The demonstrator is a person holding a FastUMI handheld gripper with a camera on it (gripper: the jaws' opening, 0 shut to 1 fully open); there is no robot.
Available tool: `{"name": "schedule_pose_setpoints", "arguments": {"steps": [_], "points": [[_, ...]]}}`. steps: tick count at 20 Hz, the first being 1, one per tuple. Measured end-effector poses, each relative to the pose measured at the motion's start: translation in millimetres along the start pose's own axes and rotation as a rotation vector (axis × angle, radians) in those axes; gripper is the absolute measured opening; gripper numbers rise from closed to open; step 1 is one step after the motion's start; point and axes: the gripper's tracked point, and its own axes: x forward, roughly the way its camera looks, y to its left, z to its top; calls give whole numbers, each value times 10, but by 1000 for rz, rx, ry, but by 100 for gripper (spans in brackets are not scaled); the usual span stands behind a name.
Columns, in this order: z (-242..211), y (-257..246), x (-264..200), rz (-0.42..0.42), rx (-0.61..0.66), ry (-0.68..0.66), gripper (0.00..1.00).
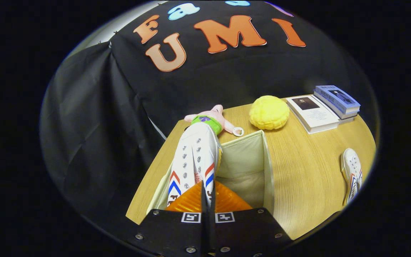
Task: Open the storage box then place both shoes into the box .Put the left shoe in first, then the right shoe, with the right side of both shoes facing outward in a uniform manner.
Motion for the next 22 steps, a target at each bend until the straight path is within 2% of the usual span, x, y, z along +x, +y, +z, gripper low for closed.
{"name": "schedule_pose_setpoints", "arguments": {"steps": [9,13,16,17,20,22], "points": [[-221,91,-141,-23,55,78,0],[-269,161,-208,-37,40,101,0],[-454,297,-138,20,35,207,4],[-468,343,-125,36,35,215,19],[-337,259,-221,5,-19,165,99],[-250,190,-255,2,-22,144,99]]}}
